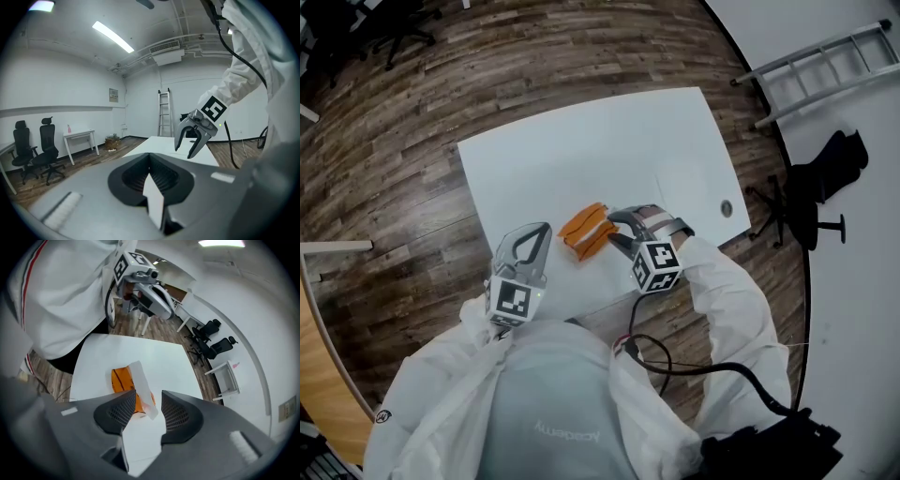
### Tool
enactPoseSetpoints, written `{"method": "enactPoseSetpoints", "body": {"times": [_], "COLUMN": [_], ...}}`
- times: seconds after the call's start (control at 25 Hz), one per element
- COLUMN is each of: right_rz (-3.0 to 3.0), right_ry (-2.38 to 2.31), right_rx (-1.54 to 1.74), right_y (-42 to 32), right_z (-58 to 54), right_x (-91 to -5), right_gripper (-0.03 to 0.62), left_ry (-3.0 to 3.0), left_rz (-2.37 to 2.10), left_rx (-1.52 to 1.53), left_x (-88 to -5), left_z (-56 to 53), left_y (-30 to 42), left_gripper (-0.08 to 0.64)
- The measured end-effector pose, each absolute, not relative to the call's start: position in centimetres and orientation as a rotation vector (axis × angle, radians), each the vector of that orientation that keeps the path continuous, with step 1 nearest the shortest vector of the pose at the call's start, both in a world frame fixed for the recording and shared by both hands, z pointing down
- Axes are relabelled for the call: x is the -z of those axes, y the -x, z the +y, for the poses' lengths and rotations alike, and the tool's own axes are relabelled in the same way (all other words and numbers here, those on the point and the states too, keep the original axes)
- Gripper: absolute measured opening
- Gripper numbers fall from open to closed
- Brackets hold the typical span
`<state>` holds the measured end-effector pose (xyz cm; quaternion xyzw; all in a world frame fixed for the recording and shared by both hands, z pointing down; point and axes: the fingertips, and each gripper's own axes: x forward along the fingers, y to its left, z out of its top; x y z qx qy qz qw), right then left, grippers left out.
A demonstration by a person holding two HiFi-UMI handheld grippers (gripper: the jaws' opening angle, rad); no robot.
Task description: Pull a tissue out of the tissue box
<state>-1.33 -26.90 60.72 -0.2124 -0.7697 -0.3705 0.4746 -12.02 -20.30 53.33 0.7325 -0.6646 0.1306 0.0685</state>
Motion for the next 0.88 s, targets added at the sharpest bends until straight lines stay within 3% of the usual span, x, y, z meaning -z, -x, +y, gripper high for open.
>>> {"method": "enactPoseSetpoints", "body": {"times": [0.28,0.88], "right_rz": [-1.721,-1.685], "right_ry": [0.656,0.731], "right_rx": [1.087,1.06], "right_y": [1.4,2.2], "right_z": [-27.2,-26.9], "right_x": [-62.0,-63.6], "right_gripper": [0.172,0.164], "left_ry": [-2.183,-2.16], "left_rz": [-2.009,-2.023], "left_rx": [-0.386,-0.393], "left_x": [-53.5,-53.6], "left_z": [-20.3,-20.0], "left_y": [12.4,12.9], "left_gripper": [0.0,0.0]}}
